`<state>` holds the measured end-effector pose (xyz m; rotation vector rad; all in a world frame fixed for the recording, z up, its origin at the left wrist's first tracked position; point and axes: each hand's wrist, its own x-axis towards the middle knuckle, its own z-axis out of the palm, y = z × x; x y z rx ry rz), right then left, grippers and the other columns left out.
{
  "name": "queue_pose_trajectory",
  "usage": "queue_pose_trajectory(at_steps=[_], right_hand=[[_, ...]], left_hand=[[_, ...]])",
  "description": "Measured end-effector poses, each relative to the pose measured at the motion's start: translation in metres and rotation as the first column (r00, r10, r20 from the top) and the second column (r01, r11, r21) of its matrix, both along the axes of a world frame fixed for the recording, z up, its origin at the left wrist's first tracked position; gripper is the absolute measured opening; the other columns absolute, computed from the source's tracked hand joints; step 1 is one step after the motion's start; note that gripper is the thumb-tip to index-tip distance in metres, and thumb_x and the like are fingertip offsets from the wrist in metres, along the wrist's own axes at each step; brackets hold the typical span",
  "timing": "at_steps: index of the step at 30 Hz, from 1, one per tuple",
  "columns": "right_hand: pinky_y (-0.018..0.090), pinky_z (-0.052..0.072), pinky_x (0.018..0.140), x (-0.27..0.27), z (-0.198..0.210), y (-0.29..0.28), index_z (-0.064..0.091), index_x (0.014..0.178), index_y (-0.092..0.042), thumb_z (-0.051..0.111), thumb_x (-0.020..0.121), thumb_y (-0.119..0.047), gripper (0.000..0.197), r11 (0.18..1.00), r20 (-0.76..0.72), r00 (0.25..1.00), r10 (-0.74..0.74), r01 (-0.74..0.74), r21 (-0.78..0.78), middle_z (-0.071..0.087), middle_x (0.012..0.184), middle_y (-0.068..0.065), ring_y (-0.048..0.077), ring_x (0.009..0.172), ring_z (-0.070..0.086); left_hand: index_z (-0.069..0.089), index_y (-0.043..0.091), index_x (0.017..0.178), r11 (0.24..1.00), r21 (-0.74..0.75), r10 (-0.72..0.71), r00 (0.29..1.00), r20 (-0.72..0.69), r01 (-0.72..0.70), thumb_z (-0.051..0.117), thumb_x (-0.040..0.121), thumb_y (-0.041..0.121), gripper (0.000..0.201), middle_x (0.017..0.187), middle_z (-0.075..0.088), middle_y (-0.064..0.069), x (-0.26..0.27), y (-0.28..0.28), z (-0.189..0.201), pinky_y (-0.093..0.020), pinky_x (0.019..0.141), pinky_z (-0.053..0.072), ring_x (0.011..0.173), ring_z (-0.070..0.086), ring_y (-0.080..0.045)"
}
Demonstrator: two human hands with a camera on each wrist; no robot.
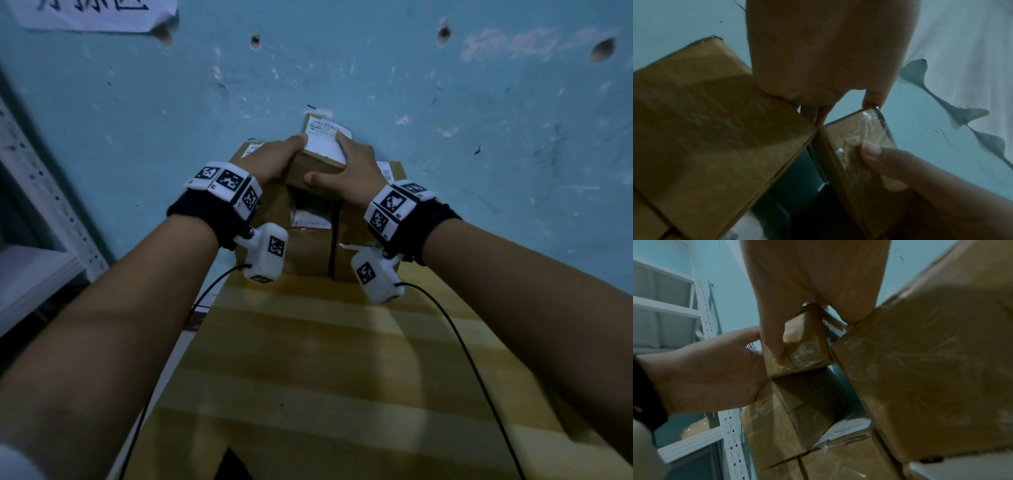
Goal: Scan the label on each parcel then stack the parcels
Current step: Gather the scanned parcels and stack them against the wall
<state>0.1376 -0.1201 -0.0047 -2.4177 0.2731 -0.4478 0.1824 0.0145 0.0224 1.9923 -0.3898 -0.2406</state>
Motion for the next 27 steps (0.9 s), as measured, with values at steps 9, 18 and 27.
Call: queue_pose_trajectory(at_steps=[9, 18, 27], right_hand=[[0.026, 0.028, 0.107, -0.003, 0.001, 0.000, 0.020, 0.149, -0.018, 0.071, 0.076, -0.045, 0.093, 0.999, -0.006, 1.000, -0.005, 0.006, 0.034, 0.027, 0.146, 0.011, 0.023, 0.135, 0.029], [0.034, 0.030, 0.110, -0.003, 0.004, -0.001, 0.019, 0.149, -0.019, 0.070, 0.073, -0.052, 0.097, 0.998, -0.109, 0.994, -0.018, 0.011, -0.069, 0.028, 0.145, 0.014, 0.029, 0.134, 0.033], [0.043, 0.032, 0.109, 0.009, 0.002, 0.005, 0.021, 0.148, -0.019, 0.063, 0.074, -0.062, 0.096, 0.933, -0.306, 0.948, -0.091, -0.027, -0.359, 0.026, 0.148, 0.022, 0.039, 0.135, 0.031]], left_hand=[[0.062, 0.022, 0.106, 0.996, 0.065, 0.066, 0.998, 0.018, -0.067, 0.053, 0.085, 0.056, 0.041, 0.115, 0.063, -0.001, 0.000, 0.007, 0.001, -0.029, 0.090, 0.048, 0.097, 0.062, -0.020], [0.049, 0.014, 0.132, 0.987, 0.161, -0.025, 1.000, 0.000, 0.025, 0.042, 0.096, 0.042, 0.046, 0.139, 0.049, -0.012, -0.008, 0.003, 0.003, -0.038, 0.111, 0.035, 0.126, 0.049, -0.027], [0.040, 0.001, 0.138, 0.846, 0.526, -0.187, 0.970, 0.152, 0.081, 0.031, 0.101, 0.013, 0.040, 0.150, 0.032, -0.017, -0.006, 0.002, 0.005, -0.023, 0.103, 0.023, 0.138, 0.030, -0.026]])
